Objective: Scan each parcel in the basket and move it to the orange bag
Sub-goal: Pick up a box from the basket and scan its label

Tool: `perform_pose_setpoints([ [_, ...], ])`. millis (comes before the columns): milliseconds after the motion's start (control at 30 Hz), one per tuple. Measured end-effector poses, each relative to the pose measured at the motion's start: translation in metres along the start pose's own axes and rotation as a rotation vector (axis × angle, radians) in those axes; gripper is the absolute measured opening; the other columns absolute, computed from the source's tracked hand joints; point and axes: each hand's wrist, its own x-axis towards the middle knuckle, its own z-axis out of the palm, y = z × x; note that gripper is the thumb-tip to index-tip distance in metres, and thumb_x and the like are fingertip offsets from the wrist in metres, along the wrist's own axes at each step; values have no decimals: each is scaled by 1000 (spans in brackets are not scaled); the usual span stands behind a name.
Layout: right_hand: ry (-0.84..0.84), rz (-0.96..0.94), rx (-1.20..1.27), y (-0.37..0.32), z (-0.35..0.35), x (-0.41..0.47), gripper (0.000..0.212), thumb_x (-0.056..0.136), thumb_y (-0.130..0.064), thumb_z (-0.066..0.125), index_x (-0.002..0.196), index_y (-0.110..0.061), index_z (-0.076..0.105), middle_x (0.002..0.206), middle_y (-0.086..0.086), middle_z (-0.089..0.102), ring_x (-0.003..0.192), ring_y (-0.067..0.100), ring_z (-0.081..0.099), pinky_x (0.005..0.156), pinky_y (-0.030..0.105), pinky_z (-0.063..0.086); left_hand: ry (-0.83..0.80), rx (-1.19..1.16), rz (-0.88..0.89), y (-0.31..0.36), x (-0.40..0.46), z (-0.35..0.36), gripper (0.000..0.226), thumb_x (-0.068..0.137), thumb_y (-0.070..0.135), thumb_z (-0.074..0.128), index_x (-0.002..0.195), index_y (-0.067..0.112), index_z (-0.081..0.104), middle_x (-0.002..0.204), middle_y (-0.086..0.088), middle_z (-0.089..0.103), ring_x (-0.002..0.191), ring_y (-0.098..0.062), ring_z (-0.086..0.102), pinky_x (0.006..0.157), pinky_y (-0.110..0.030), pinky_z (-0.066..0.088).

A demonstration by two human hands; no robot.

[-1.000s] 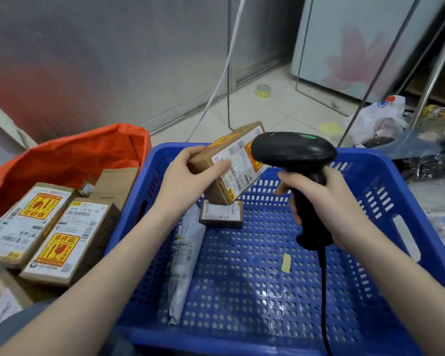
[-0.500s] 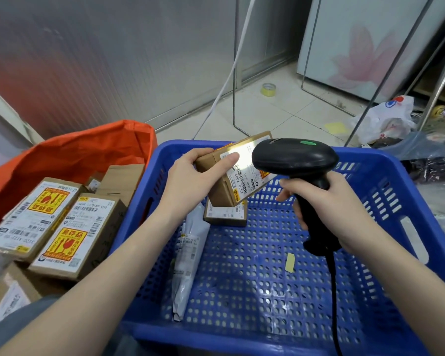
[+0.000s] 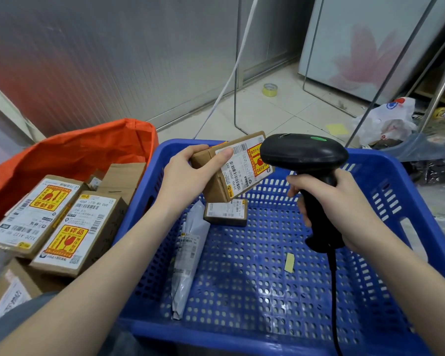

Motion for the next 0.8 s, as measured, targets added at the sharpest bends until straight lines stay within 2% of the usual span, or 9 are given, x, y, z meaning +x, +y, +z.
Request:
perform_pose_setpoints([
  [167,1,30,35,0,0,2,30,86,-32,64,92,-3,60,49,4,53,42,20,50,46,28,43,0,-2,-3,4,-3,0,69,64,70,67,116,25,66,110,10,68,102,-1,62,77,-14,46],
  [267,-15,55,49,-1,5,1,34,86,-37,64,99,-6,60,53,4,55,44,20,52,49,30,44,23,-22,-1,8,-5,-3,60,69,60,71,117,25,64,109,8,68,101,-3,61,78,-16,46],
  [400,-39,48,50,-10,18,-4,26,86,-36,65,94,-12,59,60,7,57,47,19,52,52,31,45,60,-76,-15,17,-9,-21,57,75,44,77,124,27,53,109,2,63,100,-9,60,69,-16,44],
  [533,-86,-24,18,-29,42,-13,24,87,-35,64,88,-12,58,61,6,56,50,20,52,53,31,45,127,-180,6,37,-20,-73,71,67,47,82,124,28,44,111,2,65,99,-10,65,72,-20,50],
  [700,-193,-118,-7,-61,97,-23,19,87,-33,64,79,-18,57,60,3,57,48,16,54,51,26,47,134,-83,36,48,-45,-171,67,48,70,79,99,32,58,96,6,72,85,-9,69,75,-31,54],
  [800,-283,-144,4,-77,142,-29,17,87,-32,65,80,-18,58,59,4,57,48,18,53,50,27,46,145,44,31,43,-62,-221,53,58,63,72,99,30,64,103,2,69,92,-13,67,88,-36,54],
])
